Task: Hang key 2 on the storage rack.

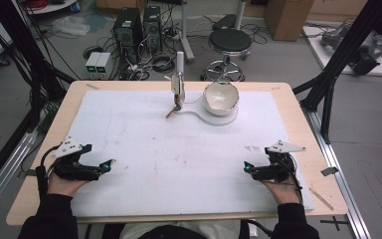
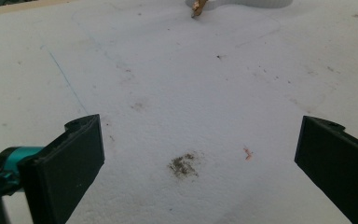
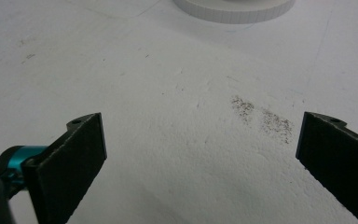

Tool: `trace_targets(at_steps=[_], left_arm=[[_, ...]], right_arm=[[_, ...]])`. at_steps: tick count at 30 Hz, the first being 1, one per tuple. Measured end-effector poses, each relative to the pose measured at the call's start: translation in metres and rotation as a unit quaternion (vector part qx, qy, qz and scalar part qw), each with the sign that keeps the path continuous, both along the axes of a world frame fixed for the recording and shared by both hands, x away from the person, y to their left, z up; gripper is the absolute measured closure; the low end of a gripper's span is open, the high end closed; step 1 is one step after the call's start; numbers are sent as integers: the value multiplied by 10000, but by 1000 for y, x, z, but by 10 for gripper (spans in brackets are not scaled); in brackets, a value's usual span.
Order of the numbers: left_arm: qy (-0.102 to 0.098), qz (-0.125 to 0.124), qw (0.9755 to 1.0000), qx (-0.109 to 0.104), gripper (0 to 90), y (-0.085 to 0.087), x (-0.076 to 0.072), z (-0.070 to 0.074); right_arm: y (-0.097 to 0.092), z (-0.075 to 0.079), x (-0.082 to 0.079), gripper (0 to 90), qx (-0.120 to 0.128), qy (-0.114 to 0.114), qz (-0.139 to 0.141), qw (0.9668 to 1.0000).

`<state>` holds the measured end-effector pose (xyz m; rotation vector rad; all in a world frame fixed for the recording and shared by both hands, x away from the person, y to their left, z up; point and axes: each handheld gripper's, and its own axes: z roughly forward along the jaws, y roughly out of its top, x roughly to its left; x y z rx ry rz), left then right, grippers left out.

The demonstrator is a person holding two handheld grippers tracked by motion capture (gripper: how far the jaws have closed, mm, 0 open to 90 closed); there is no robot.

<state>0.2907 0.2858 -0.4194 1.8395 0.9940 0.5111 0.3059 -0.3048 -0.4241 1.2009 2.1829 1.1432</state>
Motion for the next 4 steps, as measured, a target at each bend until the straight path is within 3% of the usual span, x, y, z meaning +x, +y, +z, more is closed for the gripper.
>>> trace_targets(at_steps=[4], left_arm=[[57,2,10000,47,18,2,3,-4]], right_arm=[[1,0,0,6,2,22,10,10000]])
